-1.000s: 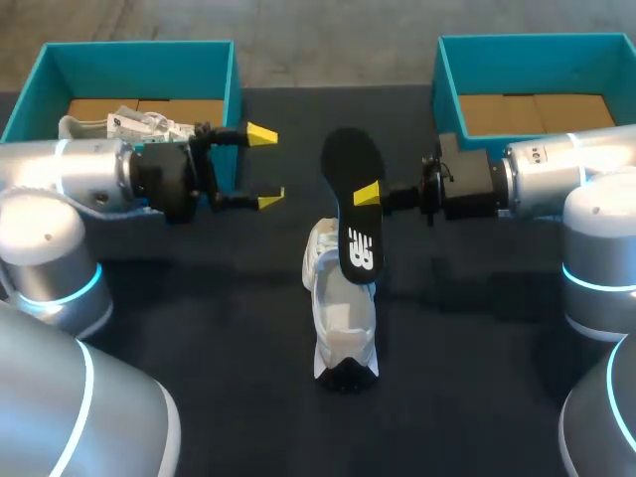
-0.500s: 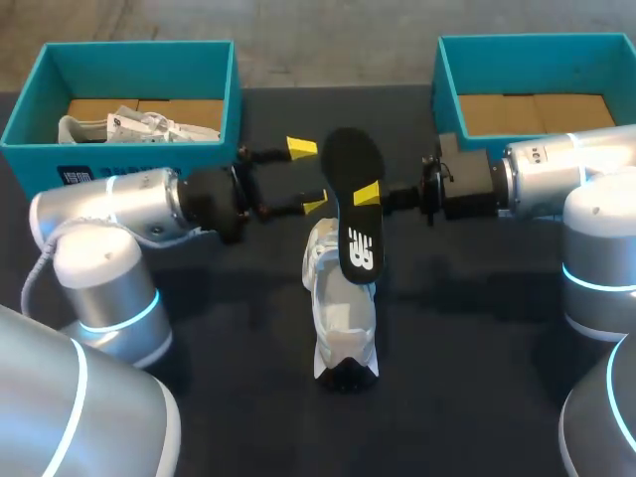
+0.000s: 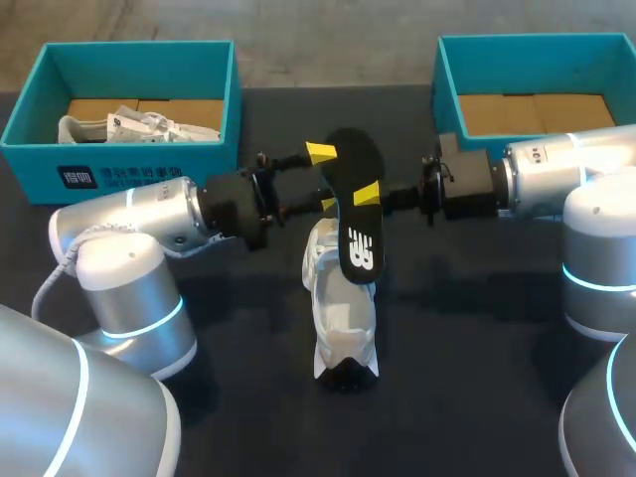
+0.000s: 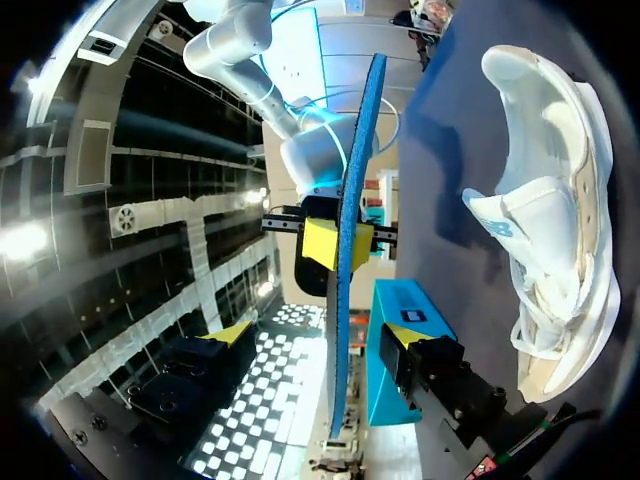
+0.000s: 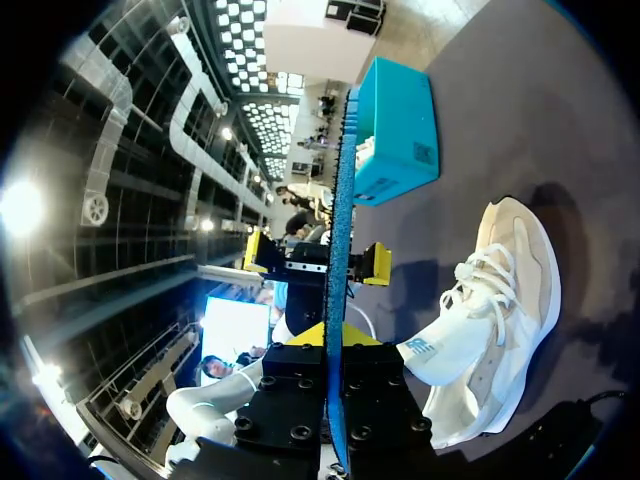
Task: Take the shoe out of the shoebox, open the shoe tongue, remove and reinsert the insole, then place the shoe into the shoebox
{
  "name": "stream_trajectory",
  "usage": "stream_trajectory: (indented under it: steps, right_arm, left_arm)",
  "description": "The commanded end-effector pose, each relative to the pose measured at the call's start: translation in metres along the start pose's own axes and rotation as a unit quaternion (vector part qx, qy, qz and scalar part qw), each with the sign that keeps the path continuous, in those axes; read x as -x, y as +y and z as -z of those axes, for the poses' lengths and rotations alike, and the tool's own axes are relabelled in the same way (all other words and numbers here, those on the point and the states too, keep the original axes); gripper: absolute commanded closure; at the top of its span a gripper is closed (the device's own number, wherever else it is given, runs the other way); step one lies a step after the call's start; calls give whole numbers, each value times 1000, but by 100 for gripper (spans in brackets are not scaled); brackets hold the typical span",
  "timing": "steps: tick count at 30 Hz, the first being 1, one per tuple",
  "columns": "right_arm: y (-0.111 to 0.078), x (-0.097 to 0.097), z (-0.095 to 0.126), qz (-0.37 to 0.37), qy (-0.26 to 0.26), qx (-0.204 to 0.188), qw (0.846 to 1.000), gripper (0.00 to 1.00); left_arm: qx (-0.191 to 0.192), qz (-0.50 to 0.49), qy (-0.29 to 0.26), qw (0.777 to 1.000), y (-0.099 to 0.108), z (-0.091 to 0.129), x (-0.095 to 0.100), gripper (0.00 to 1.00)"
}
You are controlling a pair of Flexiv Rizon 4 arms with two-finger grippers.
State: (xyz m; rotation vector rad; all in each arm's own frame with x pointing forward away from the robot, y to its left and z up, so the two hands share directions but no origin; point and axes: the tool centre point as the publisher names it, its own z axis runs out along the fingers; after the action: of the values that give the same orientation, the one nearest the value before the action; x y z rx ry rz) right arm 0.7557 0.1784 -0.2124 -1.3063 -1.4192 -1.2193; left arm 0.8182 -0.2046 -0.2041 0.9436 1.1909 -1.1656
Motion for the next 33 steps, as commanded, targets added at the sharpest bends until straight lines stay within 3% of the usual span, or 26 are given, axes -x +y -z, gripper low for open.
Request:
stream_trajectory:
  steps: [1,6,14,27,33]
  right_arm:
    - [-1,0,-1,0,0,2,1000,100]
    - [-1,0,-1,0,0,2,1000,100]
    - [-1,0,-1,0,0,2,1000,100]
    - [-1,0,-1,0,0,2,1000,100]
    - [-1,0,-1,0,0,2,1000,100]
  left_arm:
    - [0,-6,-2,1000,1,-10,-4,29]
    - [-1,-9,1,1000,-1,-16,-7,51]
    - [1,-18,4,1000,0,-22,-11,57]
    - [-1,-26,6,1000,1,-23,-12,82]
    - [-7,-29,8,1000,2,-24,-11,84]
